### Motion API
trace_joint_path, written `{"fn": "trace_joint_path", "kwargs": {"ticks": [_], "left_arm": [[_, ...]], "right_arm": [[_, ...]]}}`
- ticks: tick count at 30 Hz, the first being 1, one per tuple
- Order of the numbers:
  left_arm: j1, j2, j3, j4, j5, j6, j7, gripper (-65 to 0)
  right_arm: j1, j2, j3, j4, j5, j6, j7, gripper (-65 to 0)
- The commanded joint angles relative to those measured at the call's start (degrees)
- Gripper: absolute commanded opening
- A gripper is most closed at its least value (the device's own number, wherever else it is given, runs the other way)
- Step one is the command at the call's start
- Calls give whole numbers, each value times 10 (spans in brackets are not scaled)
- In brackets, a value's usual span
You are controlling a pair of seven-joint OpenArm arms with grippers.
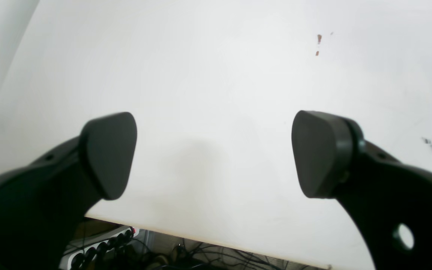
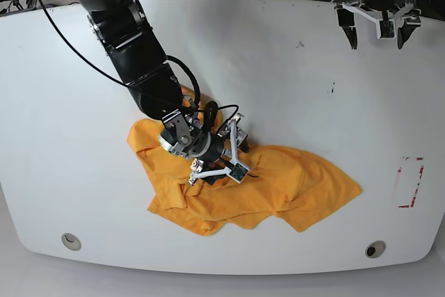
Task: Fold the T-shirt properly
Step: 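Lower the right gripper onto the crumpled orange shirt and pinch fabric, then lift the shirt with the right gripper and bring it toward the left gripper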
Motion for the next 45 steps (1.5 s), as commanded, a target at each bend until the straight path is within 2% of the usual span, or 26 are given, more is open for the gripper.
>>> {"fn": "trace_joint_path", "kwargs": {"ticks": [1, 7, 14, 16, 18, 20, 23, 28, 32, 36, 41, 45], "left_arm": [[6, -1, -3, 10, 1, 3, -14, -25], [6, -1, -3, 10, 1, 3, -14, -25], [5, -1, -3, 10, 1, 3, -14, -25], [5, -1, -4, 10, 1, 3, -14, -25], [5, -1, -4, 10, 1, 3, -14, -25], [5, -1, -4, 10, 1, 3, -14, -25], [4, -1, -4, 9, 1, 3, -14, -25], [2, -1, -3, 9, 1, 3, -14, -25], [2, -1, -3, 9, 1, 3, -14, -25], [0, -5, 2, 9, 1, 2, -14, -25], [-31, -6, 19, 9, 1, 1, -14, -25], [-59, -7, 67, 9, 1, 1, -13, -22]], "right_arm": [[36, -14, 3, -25, 4, 0, 27, -271], [49, -26, 2, -79, 4, 0, 75, -271], [60, -44, 2, -131, 3, -5, 80, -273], [60, -44, 2, -135, 3, -5, 80, -293], [60, -44, 2, -142, 3, -5, 83, -358], [60, -44, 2, -144, 3, -6, 91, -460], [60, -44, 3, -143, 3, -7, 92, -650], [59, -40, 5, -120, 6, -7, 82, -650], [38, -23, 6, -11, 5, -7, 25, -650], [37, -18, 6, 79, 3, -7, -24, -650], [64, -18, 6, 144, 3, -7, -56, -650], [102, -9, 7, 177, 2, -2, -67, -650]]}}
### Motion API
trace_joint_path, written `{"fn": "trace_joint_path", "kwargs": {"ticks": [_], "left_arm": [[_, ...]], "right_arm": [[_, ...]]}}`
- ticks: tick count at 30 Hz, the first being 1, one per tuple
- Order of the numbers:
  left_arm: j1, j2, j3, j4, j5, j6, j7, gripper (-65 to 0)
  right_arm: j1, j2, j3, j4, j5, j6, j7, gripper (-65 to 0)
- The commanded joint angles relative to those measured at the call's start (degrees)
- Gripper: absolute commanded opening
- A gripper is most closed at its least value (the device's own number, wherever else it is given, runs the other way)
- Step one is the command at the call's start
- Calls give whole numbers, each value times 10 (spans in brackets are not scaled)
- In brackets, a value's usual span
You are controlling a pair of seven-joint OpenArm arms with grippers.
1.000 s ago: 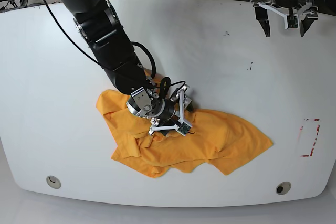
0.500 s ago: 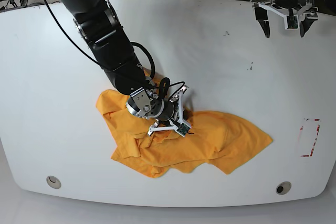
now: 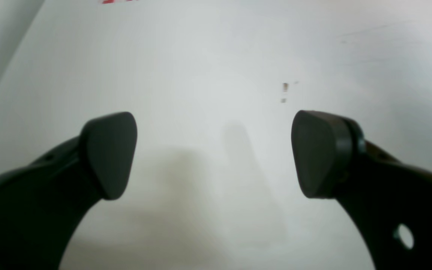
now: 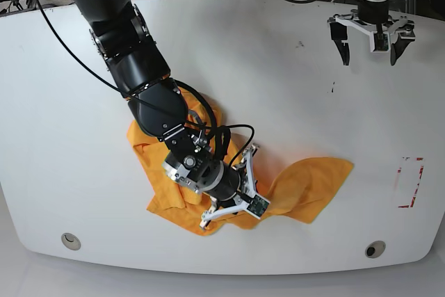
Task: Fold the T-shirt properly
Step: 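Lift the shirt with the right gripper and bring it toward the left gripper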
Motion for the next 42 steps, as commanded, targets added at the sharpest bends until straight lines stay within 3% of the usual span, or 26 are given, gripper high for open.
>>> {"fn": "trace_joint_path", "kwargs": {"ticks": [1, 5, 9, 12, 20, 24, 26, 29, 36, 42], "left_arm": [[-19, -2, 29, 10, 0, -3, -11, -22], [-56, -2, 82, 2, 0, -3, -5, -21], [-114, -2, 140, -10, 0, -3, 63, -21], [-150, -1, 190, -19, 0, -3, 109, -21], [-222, 0, 286, -83, -4, -7, 113, -18], [-248, 5, 312, -119, -5, -81, 113, -17], [-257, 26, 314, -140, -4, -124, 113, -17], [-274, 45, 316, -170, -3, -132, 114, -17], [-326, 49, 375, -233, -5, -132, 114, -17], [-368, 87, 394, -306, -5, -132, 114, -17]], "right_arm": [[45, 15, 4, 29, 1, -3, 14, -650], [69, 28, 4, 57, 1, -5, 12, -650], [93, 45, 4, 78, 2, -5, 12, -650], [106, 59, 13, 125, 2, -3, -22, -650], [147, 66, 47, 184, 3, -1, -46, -650], [164, 75, 47, 188, 3, -1, -46, -650], [167, 81, 47, 194, 3, -1, -46, -650], [168, 86, 47, 193, 2, -1, -46, -650], [174, 87, 52, 195, 2, -1, -64, -650], [174, 84, 95, 191, 3, -1, -65, -650]]}}
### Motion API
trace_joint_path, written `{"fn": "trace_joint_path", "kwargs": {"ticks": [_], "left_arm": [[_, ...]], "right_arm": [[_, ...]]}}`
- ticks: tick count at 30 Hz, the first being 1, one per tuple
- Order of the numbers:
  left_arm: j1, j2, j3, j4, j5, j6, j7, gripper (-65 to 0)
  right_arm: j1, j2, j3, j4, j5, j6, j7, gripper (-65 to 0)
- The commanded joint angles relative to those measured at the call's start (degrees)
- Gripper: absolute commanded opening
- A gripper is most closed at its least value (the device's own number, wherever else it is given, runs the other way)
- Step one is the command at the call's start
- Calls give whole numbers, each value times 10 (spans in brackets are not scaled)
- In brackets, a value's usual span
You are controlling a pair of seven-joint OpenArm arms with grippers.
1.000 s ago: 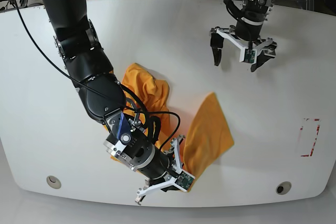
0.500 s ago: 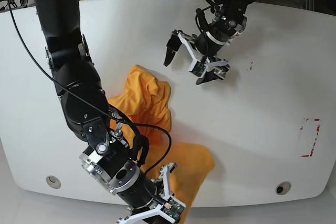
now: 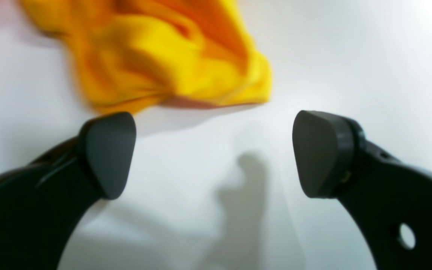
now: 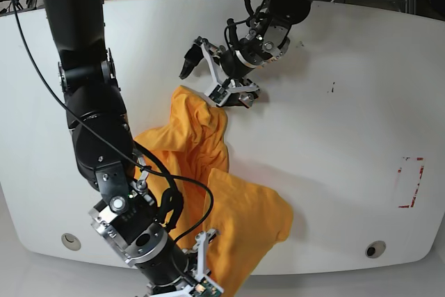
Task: Fold the T-shirt properly
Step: 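Lift the shirt with the right gripper and bring it toward the left gripper, then grasp the shirt edge with the left gripper and pull it away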
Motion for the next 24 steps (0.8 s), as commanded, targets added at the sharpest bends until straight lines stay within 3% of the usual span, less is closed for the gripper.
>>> {"fn": "trace_joint_path", "kwargs": {"ticks": [1, 14, 17, 24], "left_arm": [[-26, 19, 0, -22, -5, 3, -14, -17], [-83, 32, 52, -143, -6, 3, -19, -36], [-93, 32, 48, -159, -9, 3, -19, -111], [-138, 32, 46, -206, -100, 5, -19, -357]], "right_arm": [[25, 4, 10, 7, -2, -9, 13, -650], [25, 16, 11, 8, -2, -9, 13, -650], [25, 16, 11, 8, -2, -9, 13, -650], [25, 17, 11, 8, -2, -9, 13, -650]]}}
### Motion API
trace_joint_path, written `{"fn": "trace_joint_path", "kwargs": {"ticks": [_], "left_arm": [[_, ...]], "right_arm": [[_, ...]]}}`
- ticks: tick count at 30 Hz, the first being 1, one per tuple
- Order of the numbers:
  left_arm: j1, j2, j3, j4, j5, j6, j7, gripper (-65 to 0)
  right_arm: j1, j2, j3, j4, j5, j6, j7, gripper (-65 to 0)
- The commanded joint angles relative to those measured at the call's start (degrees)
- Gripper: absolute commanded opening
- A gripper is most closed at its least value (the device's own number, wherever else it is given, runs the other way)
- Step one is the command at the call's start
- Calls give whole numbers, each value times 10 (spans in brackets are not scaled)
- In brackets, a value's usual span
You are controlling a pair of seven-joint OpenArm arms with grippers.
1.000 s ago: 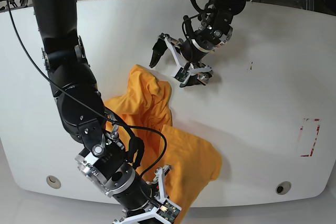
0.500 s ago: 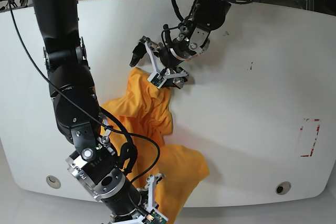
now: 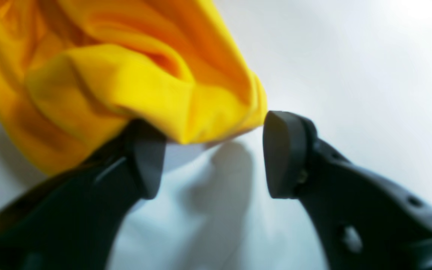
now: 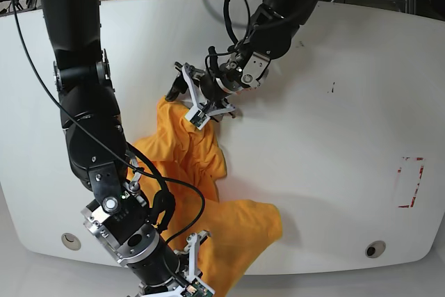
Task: Fold the T-shirt properly
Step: 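Grasp the shirt edge with the left gripper and pull it away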
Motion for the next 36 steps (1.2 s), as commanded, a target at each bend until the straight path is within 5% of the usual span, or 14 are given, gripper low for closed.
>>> {"fn": "trace_joint_path", "kwargs": {"ticks": [1, 4, 6, 9, 19, 36], "left_arm": [[-12, 3, 0, -16, -24, 1, 24, -393], [-19, -6, -15, -23, -54, 1, 24, -587], [-18, -8, -27, -23, -62, 1, 26, -650], [-8, -12, -47, -5, -61, 1, 27, -640], [75, -117, -80, 197, -62, 1, 54, -649], [217, -228, -335, 453, -62, 1, 83, -649]], "right_arm": [[25, 2, 6, 8, -1, -5, 13, -650], [24, 2, 6, 8, -1, -5, 13, -650], [24, 2, 6, 7, -1, -5, 13, -650], [23, 2, 6, 7, -1, -5, 13, -650], [21, 9, 15, -8, -2, -5, 13, -650], [36, 14, 91, -59, -2, -6, -7, -650]]}}
